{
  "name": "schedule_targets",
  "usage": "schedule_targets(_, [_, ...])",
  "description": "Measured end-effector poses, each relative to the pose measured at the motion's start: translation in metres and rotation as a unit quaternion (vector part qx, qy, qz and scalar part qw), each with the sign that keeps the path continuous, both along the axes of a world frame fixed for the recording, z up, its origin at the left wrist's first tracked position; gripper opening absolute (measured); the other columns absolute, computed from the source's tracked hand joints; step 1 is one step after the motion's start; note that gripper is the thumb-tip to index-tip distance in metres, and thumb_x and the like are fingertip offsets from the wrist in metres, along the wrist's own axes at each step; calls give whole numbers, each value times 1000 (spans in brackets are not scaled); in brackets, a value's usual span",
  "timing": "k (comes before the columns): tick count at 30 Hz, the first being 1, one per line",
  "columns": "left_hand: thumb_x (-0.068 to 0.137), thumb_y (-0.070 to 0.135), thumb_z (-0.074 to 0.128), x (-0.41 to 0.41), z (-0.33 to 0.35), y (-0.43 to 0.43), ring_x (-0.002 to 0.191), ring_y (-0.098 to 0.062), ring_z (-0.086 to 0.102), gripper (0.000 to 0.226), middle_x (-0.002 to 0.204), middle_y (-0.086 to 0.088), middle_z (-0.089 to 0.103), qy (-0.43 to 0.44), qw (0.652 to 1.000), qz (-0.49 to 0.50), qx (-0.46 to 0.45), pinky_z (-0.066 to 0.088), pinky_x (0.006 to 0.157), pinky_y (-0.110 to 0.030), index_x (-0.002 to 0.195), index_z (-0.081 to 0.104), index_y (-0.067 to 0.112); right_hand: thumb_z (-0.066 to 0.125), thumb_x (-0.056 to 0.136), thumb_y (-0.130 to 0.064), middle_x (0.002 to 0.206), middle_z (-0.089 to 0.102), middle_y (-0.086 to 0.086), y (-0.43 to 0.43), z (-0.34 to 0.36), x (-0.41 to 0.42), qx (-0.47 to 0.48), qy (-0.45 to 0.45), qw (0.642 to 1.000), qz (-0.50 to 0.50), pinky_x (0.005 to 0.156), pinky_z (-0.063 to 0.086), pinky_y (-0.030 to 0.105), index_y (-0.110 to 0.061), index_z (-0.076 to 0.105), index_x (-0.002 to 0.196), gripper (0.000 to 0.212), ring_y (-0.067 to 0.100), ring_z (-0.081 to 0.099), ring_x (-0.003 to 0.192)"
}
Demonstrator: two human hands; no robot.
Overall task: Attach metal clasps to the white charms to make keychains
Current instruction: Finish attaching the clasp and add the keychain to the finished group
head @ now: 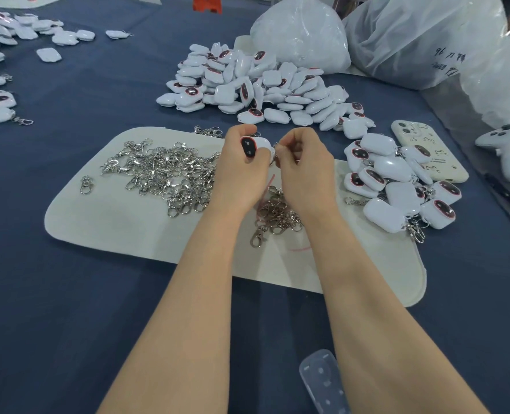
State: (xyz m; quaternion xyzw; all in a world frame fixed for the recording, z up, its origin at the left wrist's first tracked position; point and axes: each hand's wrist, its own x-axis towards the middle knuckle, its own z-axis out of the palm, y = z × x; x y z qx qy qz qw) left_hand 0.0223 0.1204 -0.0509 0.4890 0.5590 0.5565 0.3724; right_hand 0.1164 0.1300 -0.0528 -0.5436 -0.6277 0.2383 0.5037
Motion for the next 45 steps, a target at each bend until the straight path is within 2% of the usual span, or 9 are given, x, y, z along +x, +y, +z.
schedule_targets(5, [89, 4, 46, -2, -1, 1, 70, -17, 51, 29, 77, 5, 50, -9, 1000, 6, -1, 41, 70, -29, 113, 44, 21, 52, 90, -3, 83, 59, -6, -2, -1, -2, 4, -24, 1000, 16, 69, 41, 11, -17, 52, 88, 14, 12, 56, 79])
schedule_targets(10, [88, 8, 47, 1, 0, 1, 73, -17, 52, 31, 82, 5, 51, -24, 1000, 0, -6, 42, 73, -30, 117, 46, 18, 52, 91, -4, 84, 61, -3, -2, -1, -1, -3, -2, 1000, -14, 74, 45, 19, -16, 54, 90, 12, 14, 59, 81])
schedule_targets(14, [88, 7, 47, 1, -1, 1, 73, -17, 51, 35, 83, 4, 50, -19, 1000, 3, -2, 41, 73, -30, 123, 46, 16, 53, 91, -5, 84, 61, -3, -2, -1, -2, -4, -3, 1000, -15, 74, 45, 18, -16, 53, 90, 11, 14, 59, 80])
schedule_targets(21, [89, 7, 46, 0, -1, 1, 66, -14, 50, 34, 78, 5, 50, -13, 1000, 3, 0, 39, 65, -25, 121, 46, 16, 52, 91, -4, 83, 61, -3, -2, -2, -2, -17, 14, 1000, -5, 78, 49, 25, -16, 53, 90, 12, 17, 62, 83])
schedule_targets(26, [88, 6, 47, -1, -1, 0, 75, -19, 51, 28, 82, 5, 49, -36, 999, 7, 0, 41, 72, -30, 111, 45, 21, 52, 91, -4, 82, 59, -5, -3, -1, -2, 4, -10, 1000, 7, 69, 42, 12, -16, 52, 89, 13, 13, 58, 79])
schedule_targets(32, [89, 5, 45, -1, -1, 0, 64, -14, 46, 25, 79, 5, 48, -62, 998, 9, -3, 39, 69, -30, 108, 46, 21, 50, 91, -1, 86, 61, 2, -3, -1, -1, 8, -51, 999, 13, 75, 44, 24, -15, 51, 89, 14, 17, 56, 81])
schedule_targets(38, [88, 5, 46, 0, 2, -1, 64, -14, 46, 28, 83, 1, 51, -78, 997, 13, 2, 39, 69, -30, 112, 46, 19, 49, 89, 1, 84, 60, 0, -5, -2, -2, 6, -46, 999, 17, 73, 42, 20, -12, 54, 91, 14, 15, 56, 80])
schedule_targets(42, [89, 4, 46, 0, 0, 0, 67, -14, 47, 31, 90, -1, 51, -52, 999, 15, 5, 40, 70, -29, 118, 46, 17, 50, 89, 1, 85, 60, -1, -5, -2, -3, -5, -49, 999, 16, 76, 43, 21, -12, 55, 92, 14, 16, 57, 83])
schedule_targets(45, [89, 5, 45, -2, 0, -1, 60, -10, 46, 28, 82, 3, 50, -67, 998, 18, 1, 39, 63, -24, 113, 46, 19, 50, 90, 0, 87, 59, -1, -4, -2, -3, -3, -70, 997, 27, 75, 41, 22, -8, 56, 96, 12, 16, 55, 83])
